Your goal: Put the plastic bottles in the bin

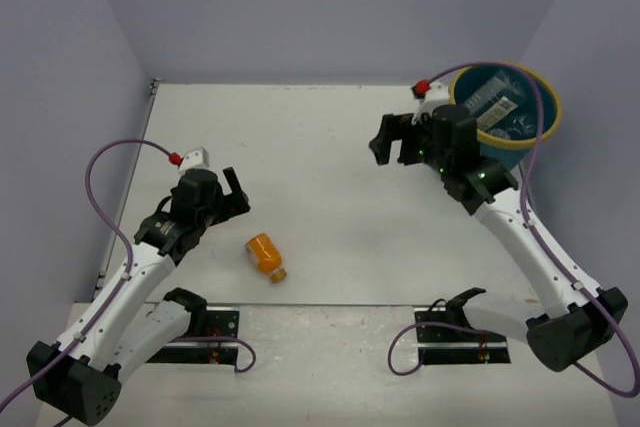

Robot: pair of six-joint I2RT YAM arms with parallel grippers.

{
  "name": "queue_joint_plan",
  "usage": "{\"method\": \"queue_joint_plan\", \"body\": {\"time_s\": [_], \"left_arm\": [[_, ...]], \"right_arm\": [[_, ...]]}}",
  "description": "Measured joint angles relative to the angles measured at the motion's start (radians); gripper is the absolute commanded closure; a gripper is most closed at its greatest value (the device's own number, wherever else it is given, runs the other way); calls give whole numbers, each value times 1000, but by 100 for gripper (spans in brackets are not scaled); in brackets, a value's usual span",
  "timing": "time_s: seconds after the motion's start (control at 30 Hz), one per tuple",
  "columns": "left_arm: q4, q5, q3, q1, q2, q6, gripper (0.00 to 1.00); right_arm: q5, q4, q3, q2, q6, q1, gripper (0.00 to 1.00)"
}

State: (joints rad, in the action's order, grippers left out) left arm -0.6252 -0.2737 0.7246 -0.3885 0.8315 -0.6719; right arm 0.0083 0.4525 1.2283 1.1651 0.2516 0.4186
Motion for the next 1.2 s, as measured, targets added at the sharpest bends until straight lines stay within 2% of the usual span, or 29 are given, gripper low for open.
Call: {"method": "queue_joint_plan", "body": {"time_s": [0.2,0.43,0.57,0.83,0.9,0.93,1.1,1.2], "left_arm": [[-2,-8,0,0,0,-15,0],[-2,-2,0,0,13,-24,0],[-2,1,0,0,19,-24,0],[-1,1,0,0,23,-25,0],[-1,1,0,0,24,-25,0],[-1,1,0,0,25,-25,0],[-1,0,-1,0,27,-25,0],[-1,0,-2,0,27,-25,0]], "right_arm": [[-79,-126,-217,26,82,335,1],[-68,-274,-209,307,148,652,1],[-29,-281,-172,481,177,747,1],[38,-300,-114,651,230,836,2],[75,-306,-85,690,233,856,7],[91,-310,-70,710,235,865,13],[168,-311,-44,761,267,890,54],[203,-307,-44,761,297,890,68]]}}
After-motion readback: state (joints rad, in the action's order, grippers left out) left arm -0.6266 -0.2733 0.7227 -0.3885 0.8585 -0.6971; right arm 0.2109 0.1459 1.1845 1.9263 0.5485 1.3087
